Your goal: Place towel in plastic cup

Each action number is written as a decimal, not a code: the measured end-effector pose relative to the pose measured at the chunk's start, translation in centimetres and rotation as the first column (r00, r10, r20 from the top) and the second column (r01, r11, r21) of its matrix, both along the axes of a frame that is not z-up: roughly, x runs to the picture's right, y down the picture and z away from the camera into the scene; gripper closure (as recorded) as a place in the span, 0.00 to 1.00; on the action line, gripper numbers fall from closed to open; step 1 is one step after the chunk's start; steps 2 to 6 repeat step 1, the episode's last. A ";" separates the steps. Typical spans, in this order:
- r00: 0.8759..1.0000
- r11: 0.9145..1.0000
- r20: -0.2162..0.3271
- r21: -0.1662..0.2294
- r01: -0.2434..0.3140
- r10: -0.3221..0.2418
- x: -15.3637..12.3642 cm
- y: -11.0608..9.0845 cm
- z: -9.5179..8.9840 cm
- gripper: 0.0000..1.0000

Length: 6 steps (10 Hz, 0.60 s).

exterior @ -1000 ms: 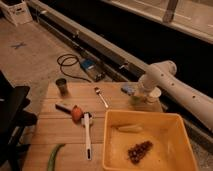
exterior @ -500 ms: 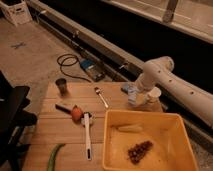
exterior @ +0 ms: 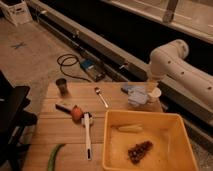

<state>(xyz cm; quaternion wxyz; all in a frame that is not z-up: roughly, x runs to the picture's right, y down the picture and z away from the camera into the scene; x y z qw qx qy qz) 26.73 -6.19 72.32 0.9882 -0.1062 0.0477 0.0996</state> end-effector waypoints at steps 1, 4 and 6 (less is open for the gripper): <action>0.999 1.000 -0.035 0.026 -0.015 0.016 1.5 -0.5 -1.2 0.22; 0.999 1.000 -0.035 0.026 -0.015 0.016 1.5 -0.5 -1.2 0.22; 0.999 1.000 -0.035 0.026 -0.015 0.016 1.5 -0.5 -1.2 0.22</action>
